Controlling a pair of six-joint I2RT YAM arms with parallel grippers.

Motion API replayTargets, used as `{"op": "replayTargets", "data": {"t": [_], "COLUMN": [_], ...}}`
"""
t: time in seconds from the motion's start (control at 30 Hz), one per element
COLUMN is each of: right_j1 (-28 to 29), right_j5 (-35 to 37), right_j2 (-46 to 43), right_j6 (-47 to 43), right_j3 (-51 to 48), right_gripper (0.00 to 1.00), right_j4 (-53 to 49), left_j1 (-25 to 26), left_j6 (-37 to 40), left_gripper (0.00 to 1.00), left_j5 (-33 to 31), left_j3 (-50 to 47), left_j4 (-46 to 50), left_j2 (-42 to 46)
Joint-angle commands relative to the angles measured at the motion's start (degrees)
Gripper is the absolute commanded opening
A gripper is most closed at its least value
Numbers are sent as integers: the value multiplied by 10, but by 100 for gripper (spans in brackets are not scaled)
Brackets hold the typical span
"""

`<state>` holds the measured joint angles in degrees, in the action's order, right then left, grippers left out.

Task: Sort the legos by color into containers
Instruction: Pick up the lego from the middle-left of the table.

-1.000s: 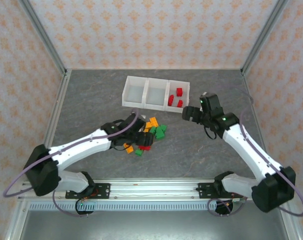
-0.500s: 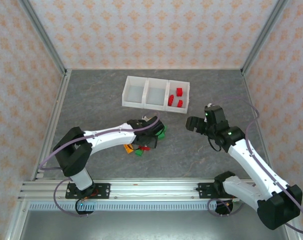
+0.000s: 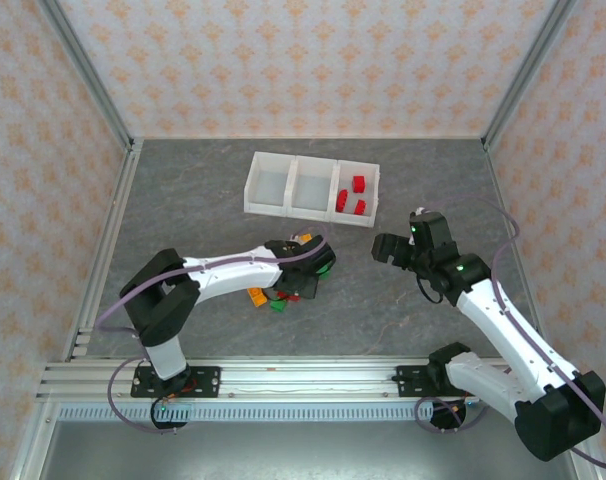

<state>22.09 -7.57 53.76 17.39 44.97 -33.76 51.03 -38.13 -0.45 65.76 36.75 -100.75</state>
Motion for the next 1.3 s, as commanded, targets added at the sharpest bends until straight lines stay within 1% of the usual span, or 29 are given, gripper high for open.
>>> {"op": "replayTargets", "data": {"t": [0.0,0.23,0.37,0.5,0.6,0.7,0.8,0.97,1.07,1.27], "right_j1": [1,1,1,1,1,1,1,1,1,1], "right_j5": [4,9,10,10,10,11,11,11,12,12], "right_j2": [-9,-13,-13,-13,-15,-16,-16,-16,-17,-18], "right_j6": [4,2,1,0,0,0,1,1,1,1], "right_j3": [-2,-6,-8,-10,-11,-12,-15,-16,-16,-17], "right_gripper": [97,98,97,98,98,98,98,98,98,98], "right_j4": [-13,-11,-10,-9,-10,-10,-8,-7,-9,-8], "left_j1": [4,19,33,37,37,37,37,37,37,33], "left_j6": [-7,-5,-3,-2,-4,-10,-11,-11,-9,-12], "left_gripper": [54,53,52,52,53,60,62,61,56,55], "left_j5": [4,29,33,31,7,-27,-39,-34,-28,-23], "left_j3": [20,35,54,65,69,74,75,71,71,80], "left_j4": [-2,-23,-21,-18,-5,18,30,32,28,24], "left_j2": [-5,-15,-30,-42,-38,-32,-30,-42,-54,-81]}}
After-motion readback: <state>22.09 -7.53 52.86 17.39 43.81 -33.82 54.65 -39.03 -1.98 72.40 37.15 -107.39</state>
